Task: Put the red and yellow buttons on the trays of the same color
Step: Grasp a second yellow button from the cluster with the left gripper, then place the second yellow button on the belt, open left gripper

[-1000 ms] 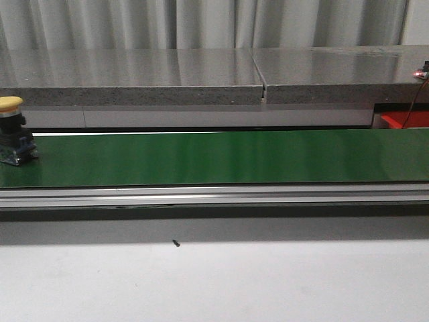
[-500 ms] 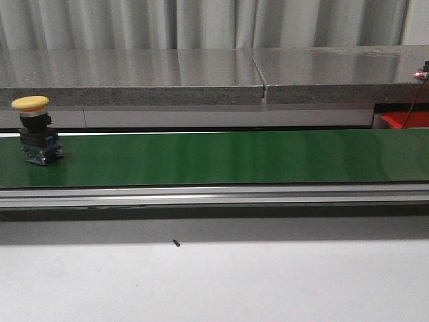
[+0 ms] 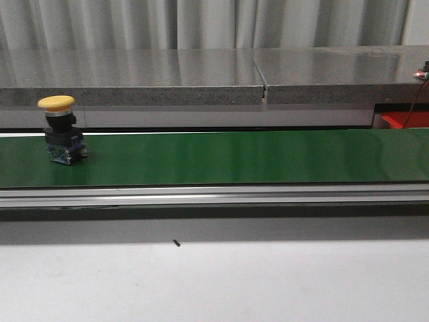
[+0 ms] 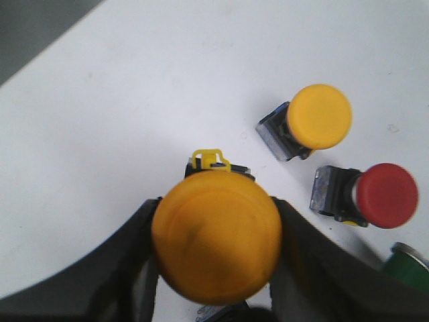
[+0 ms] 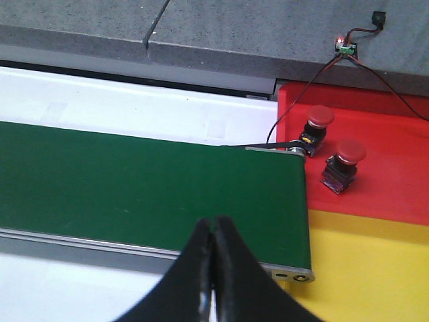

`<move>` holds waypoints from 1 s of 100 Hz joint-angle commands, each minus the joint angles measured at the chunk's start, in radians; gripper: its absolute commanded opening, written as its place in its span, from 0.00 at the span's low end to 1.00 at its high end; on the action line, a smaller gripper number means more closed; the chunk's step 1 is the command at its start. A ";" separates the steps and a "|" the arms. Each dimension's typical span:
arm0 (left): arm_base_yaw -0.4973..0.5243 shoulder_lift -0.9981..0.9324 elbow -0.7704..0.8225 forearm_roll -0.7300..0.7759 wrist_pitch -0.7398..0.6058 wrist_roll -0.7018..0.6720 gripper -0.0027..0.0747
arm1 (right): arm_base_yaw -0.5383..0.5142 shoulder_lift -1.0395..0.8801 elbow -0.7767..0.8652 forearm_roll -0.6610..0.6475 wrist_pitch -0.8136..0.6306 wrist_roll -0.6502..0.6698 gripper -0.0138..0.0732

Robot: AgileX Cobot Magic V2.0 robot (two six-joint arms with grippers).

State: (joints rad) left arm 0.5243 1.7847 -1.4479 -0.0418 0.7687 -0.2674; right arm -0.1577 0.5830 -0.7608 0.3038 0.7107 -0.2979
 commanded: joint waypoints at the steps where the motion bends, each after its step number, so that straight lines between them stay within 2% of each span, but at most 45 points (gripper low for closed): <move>1: 0.001 -0.115 -0.031 -0.003 -0.014 0.041 0.28 | -0.001 0.002 -0.024 0.016 -0.068 -0.008 0.08; 16: -0.038 -0.169 -0.029 -0.064 0.051 0.134 0.28 | -0.001 0.002 -0.024 0.016 -0.068 -0.008 0.08; 27: -0.079 -0.183 -0.021 -0.083 0.089 0.141 0.28 | -0.001 0.002 -0.024 0.016 -0.068 -0.008 0.08; 45: -0.168 -0.189 0.023 -0.106 0.102 0.161 0.28 | -0.001 0.002 -0.024 0.016 -0.068 -0.008 0.08; 61: -0.235 -0.189 0.093 -0.121 0.063 0.161 0.28 | -0.001 0.002 -0.024 0.016 -0.068 -0.008 0.08; 100: -0.271 -0.175 0.141 -0.130 0.076 0.164 0.28 | -0.001 0.002 -0.024 0.016 -0.068 -0.008 0.08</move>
State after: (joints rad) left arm 0.2625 1.6456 -1.2856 -0.1590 0.8677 -0.1029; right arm -0.1577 0.5830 -0.7608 0.3045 0.7107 -0.2979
